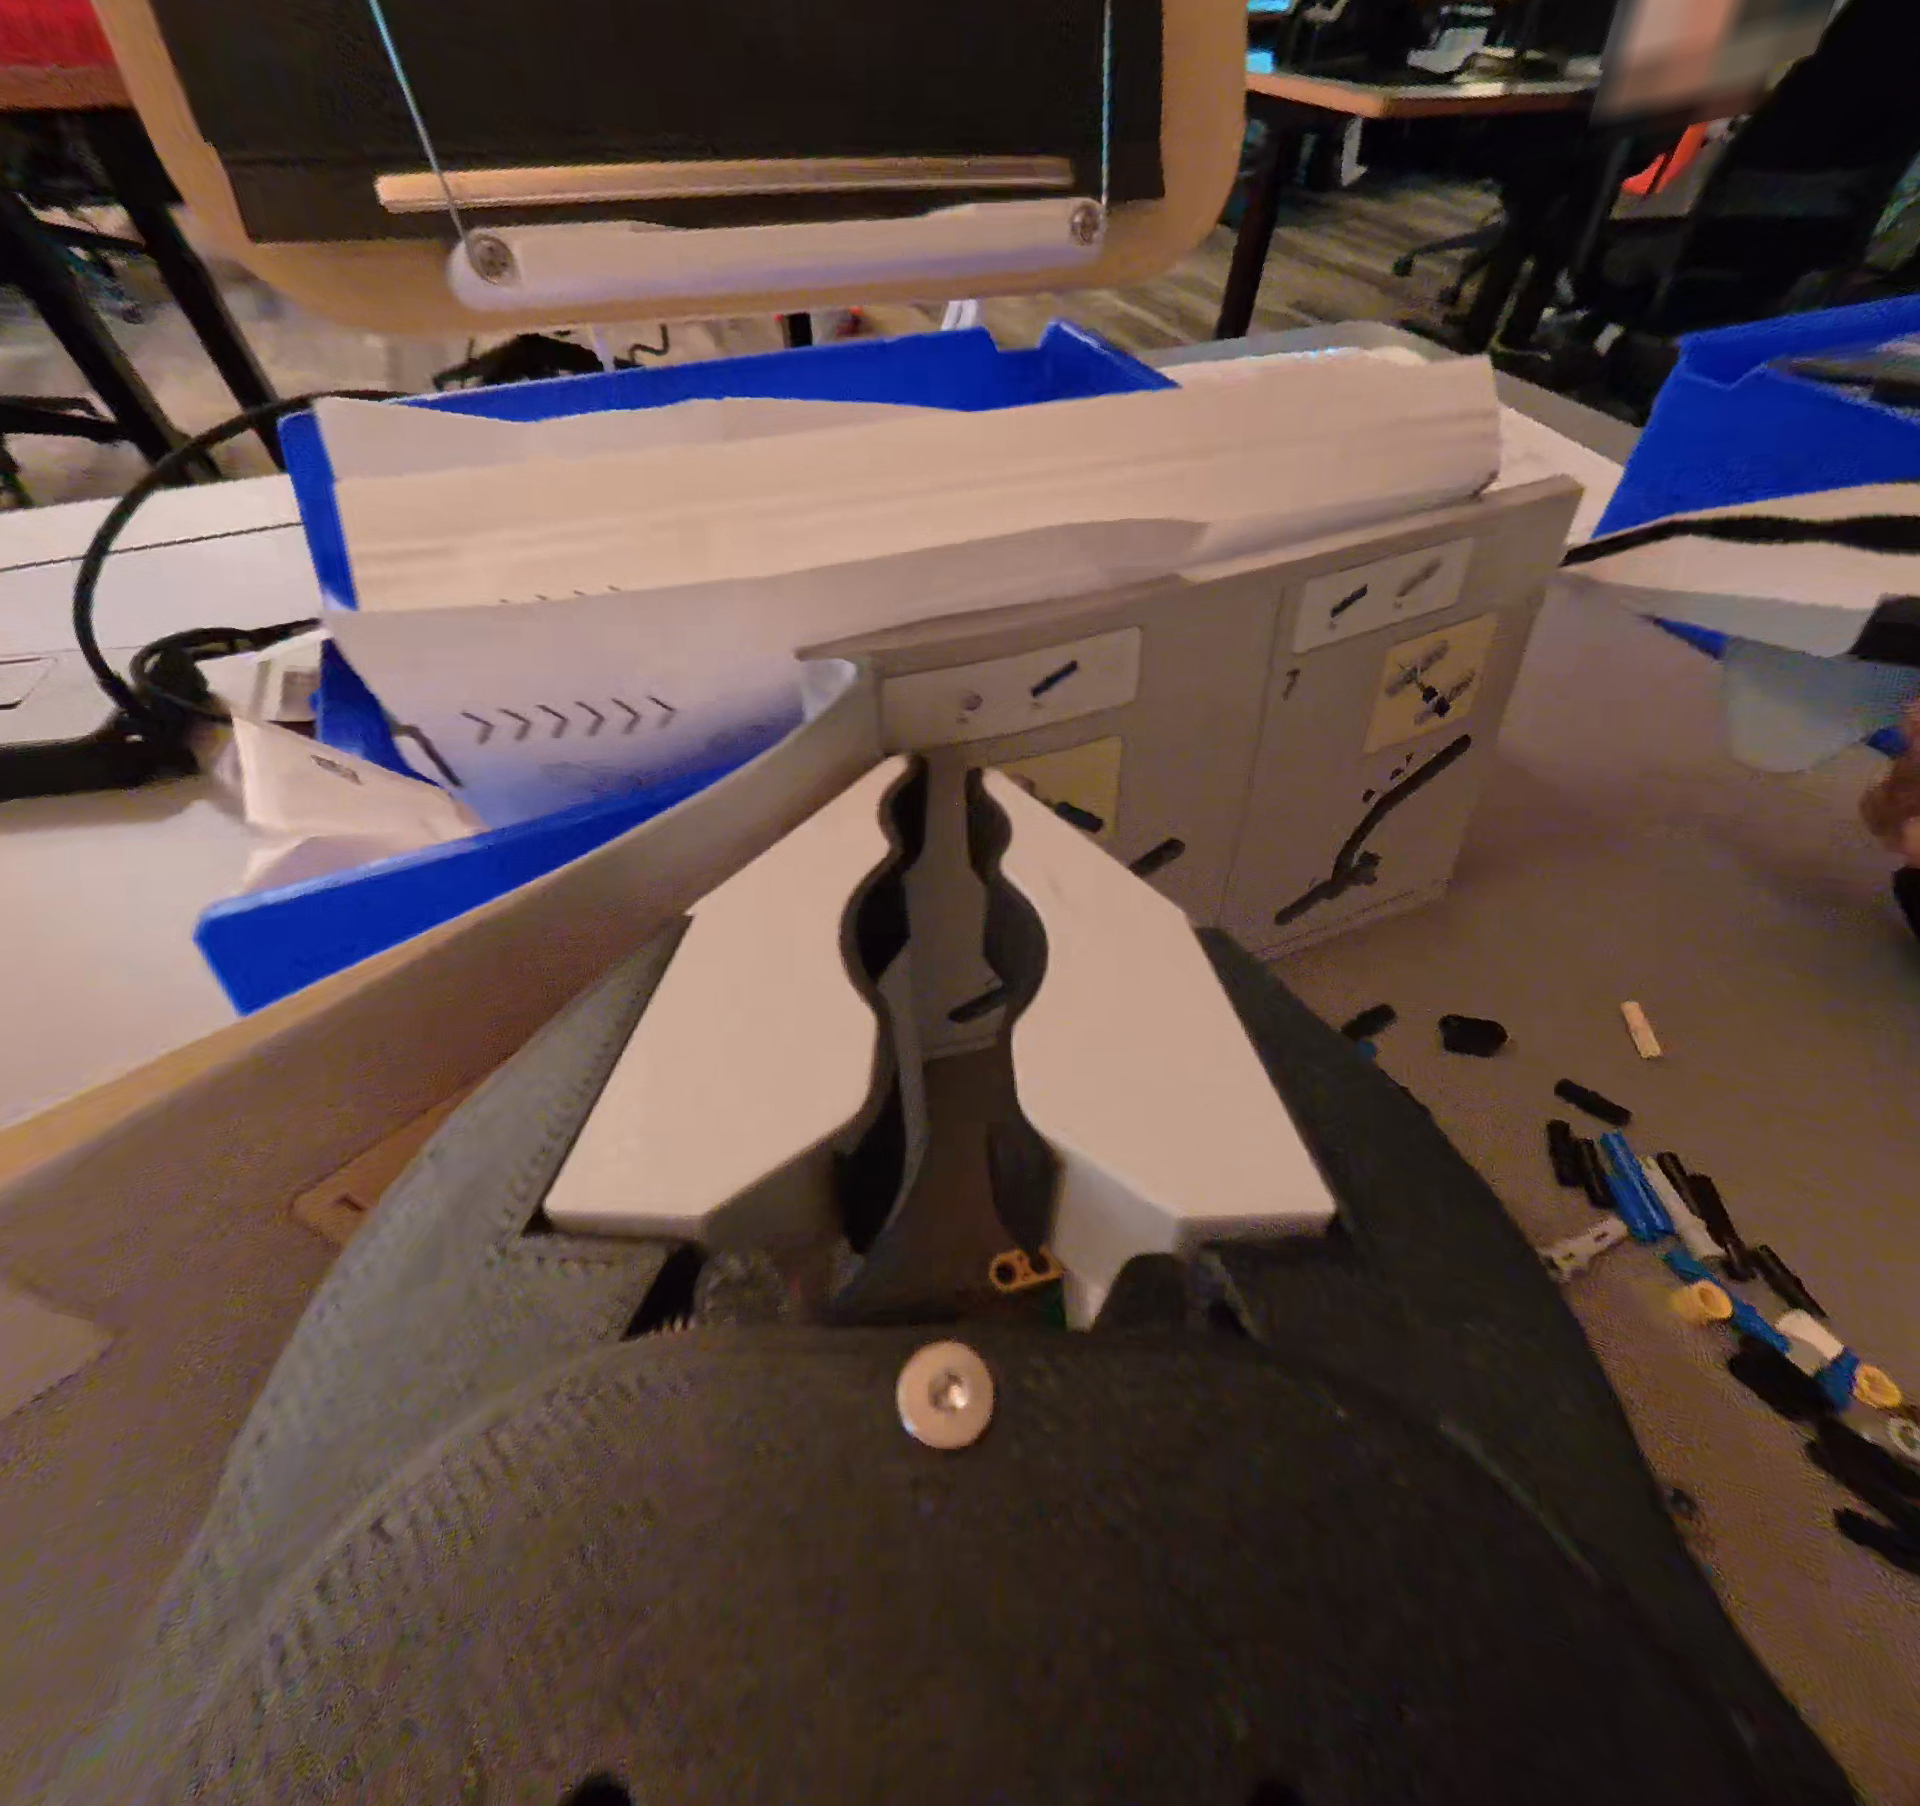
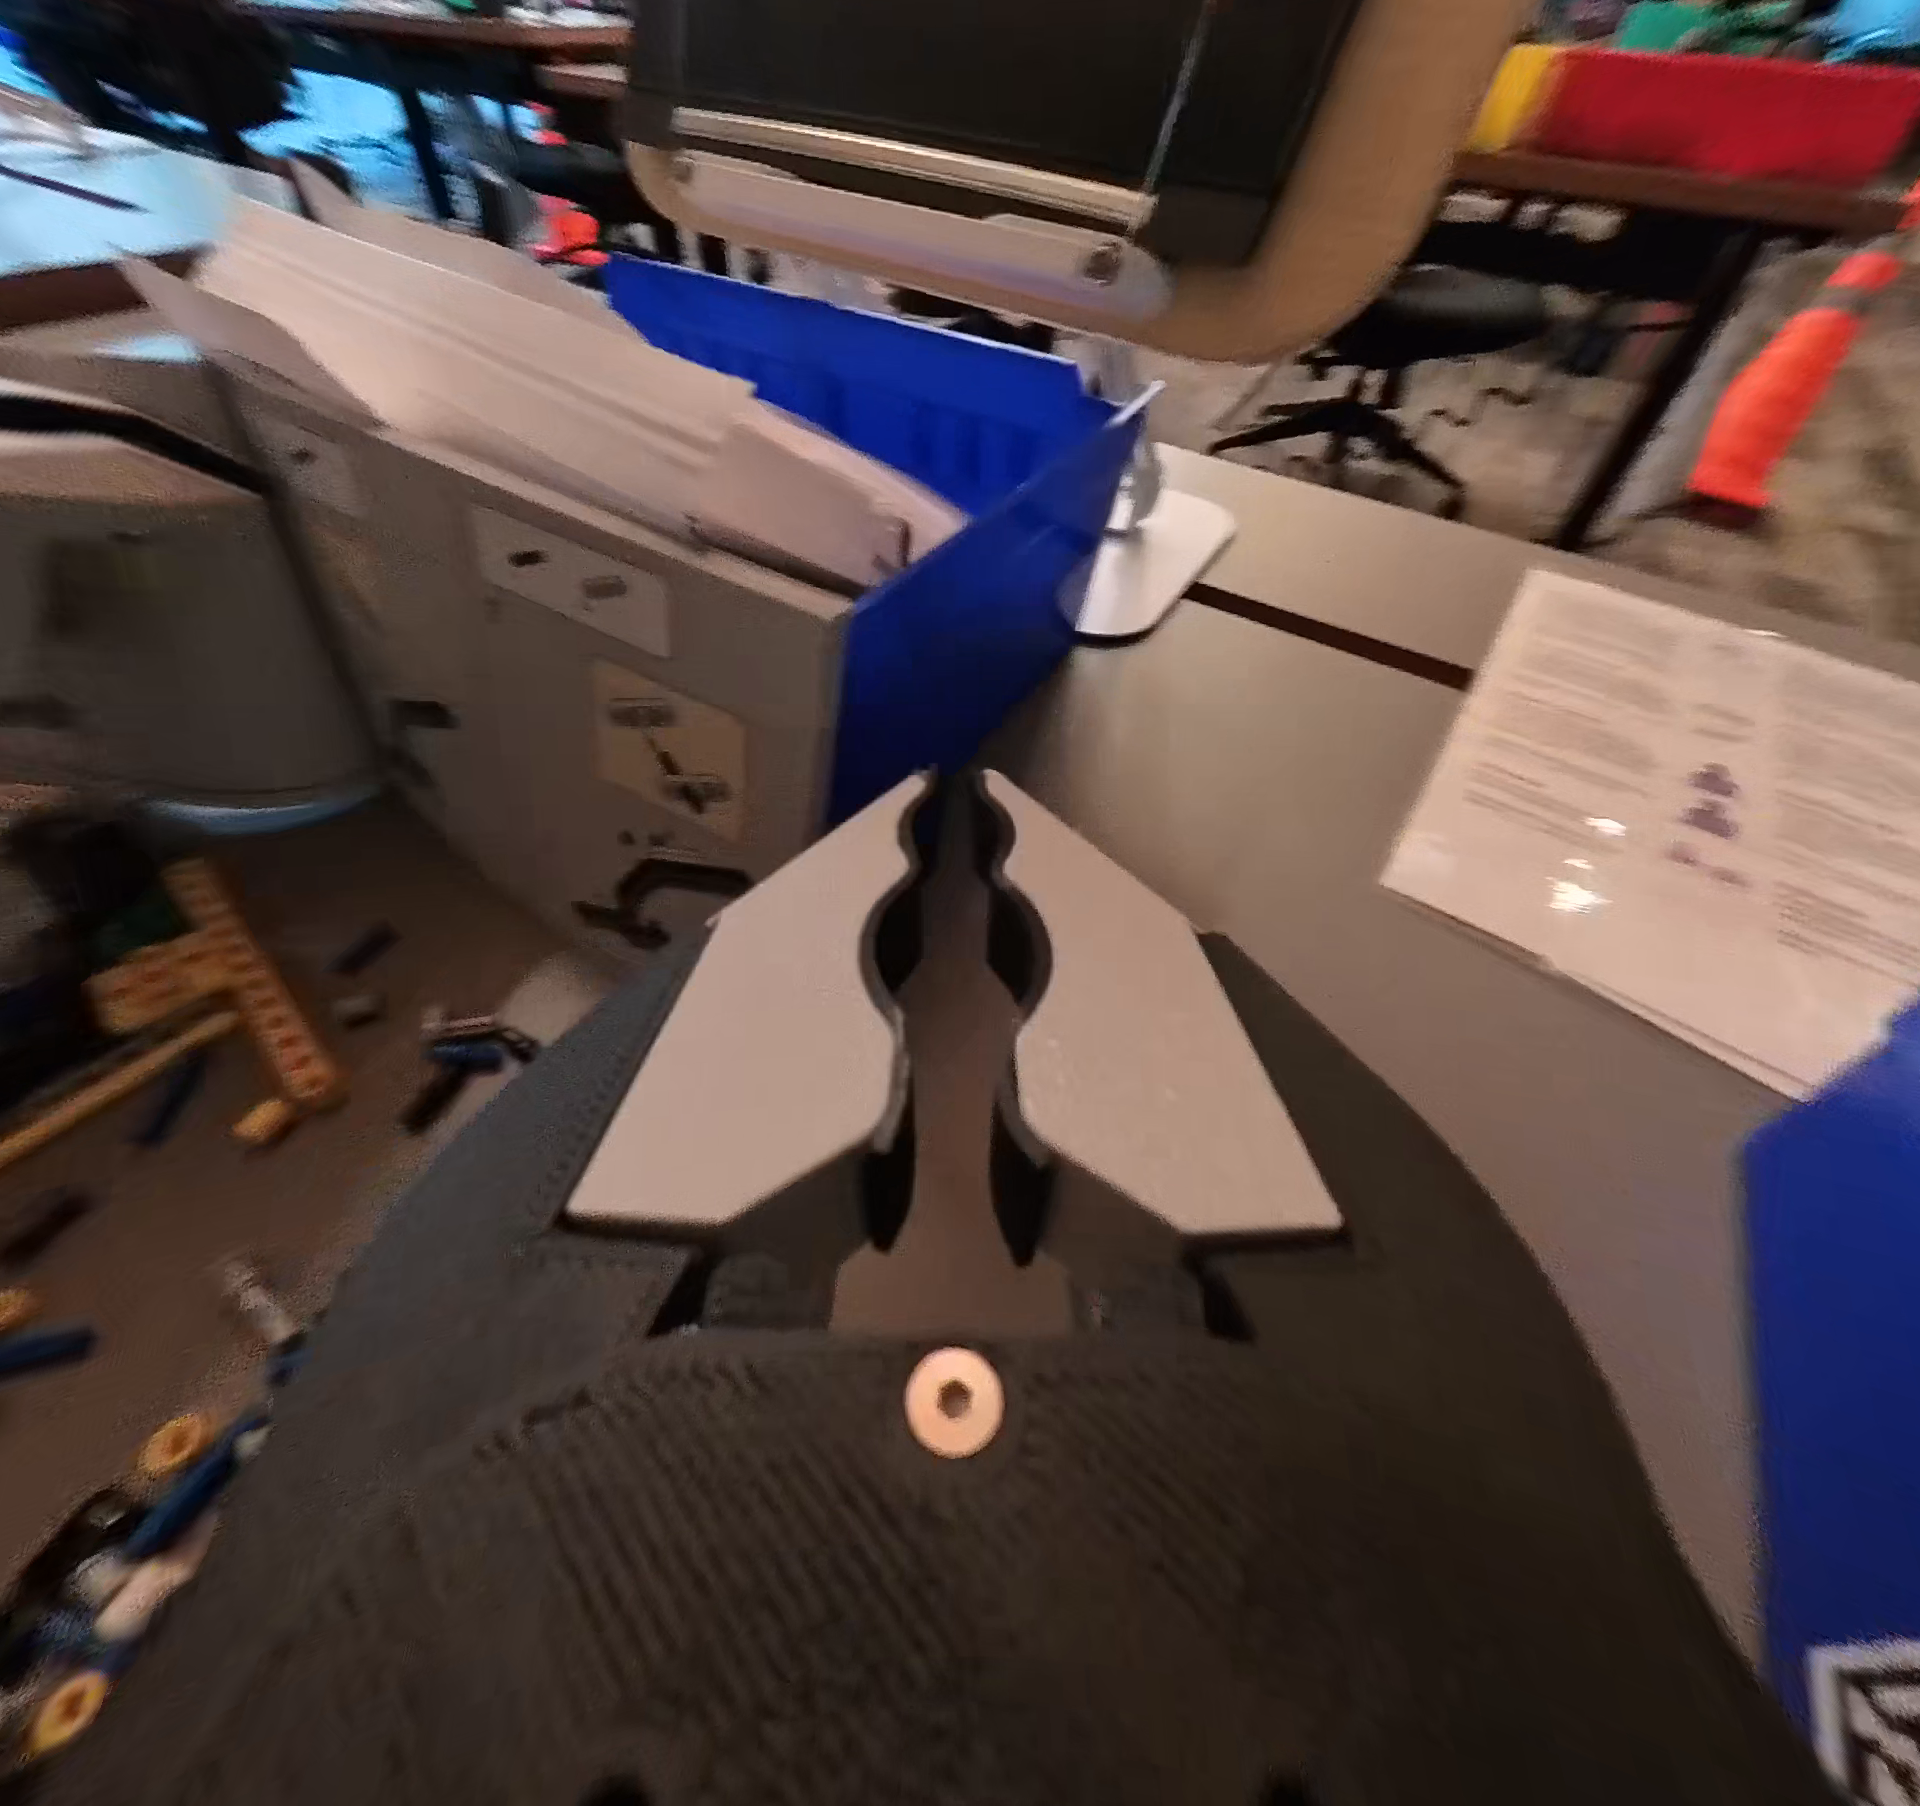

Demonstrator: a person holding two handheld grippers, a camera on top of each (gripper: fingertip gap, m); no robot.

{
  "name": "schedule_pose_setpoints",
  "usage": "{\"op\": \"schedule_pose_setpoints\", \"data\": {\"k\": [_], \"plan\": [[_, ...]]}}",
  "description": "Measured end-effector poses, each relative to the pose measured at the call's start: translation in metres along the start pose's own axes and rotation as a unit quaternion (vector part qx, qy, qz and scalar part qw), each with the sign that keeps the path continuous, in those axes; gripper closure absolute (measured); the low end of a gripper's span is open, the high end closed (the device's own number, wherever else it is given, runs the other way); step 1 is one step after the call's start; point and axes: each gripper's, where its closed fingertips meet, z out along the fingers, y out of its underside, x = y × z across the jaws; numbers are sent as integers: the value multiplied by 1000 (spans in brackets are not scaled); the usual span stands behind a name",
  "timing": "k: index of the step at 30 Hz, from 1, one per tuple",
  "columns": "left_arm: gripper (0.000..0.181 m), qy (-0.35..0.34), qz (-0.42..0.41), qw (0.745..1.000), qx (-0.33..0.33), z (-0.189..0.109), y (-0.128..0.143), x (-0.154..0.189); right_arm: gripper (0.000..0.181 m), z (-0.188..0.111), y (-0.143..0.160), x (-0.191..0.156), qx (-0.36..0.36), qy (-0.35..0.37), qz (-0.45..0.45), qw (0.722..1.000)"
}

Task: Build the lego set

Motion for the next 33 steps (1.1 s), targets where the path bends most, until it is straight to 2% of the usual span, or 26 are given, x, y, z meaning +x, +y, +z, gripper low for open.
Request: {"op": "schedule_pose_setpoints", "data": {"k": [1,5,8,14,18,21,23,28,30,32,33], "plan": [[181,6,-3,1000,0,-1,-2,-4,176,1,1,1,-3,14,-14,1000],[181,29,19,999,5,-6,-9,-8,170,4,0,-15,-9,14,-68,998],[174,23,51,998,30,-15,-17,-11,170,3,-1,-20,-10,23,-83,996],[160,34,51,998,6,-20,-5,-8,154,-1,1,-20,-14,2,-35,999],[165,33,49,998,9,-22,-6,-12,143,-9,1,-20,0,-11,-17,1000],[172,19,37,999,14,-23,-7,-20,142,-9,1,-21,9,-13,-10,1000],[171,24,35,999,17,-24,-8,-21,141,-5,3,-29,4,-35,-8,999],[168,26,34,999,15,-24,-9,-23,106,3,7,-61,2,-132,24,991],[165,27,29,999,15,-23,-8,-23,109,9,6,-66,-5,-157,62,986],[165,25,32,999,16,-22,-7,-23,120,18,13,-67,-39,-170,89,981],[165,24,35,999,16,-23,-7,-23,134,21,18,-69,-62,-177,101,977]]}}
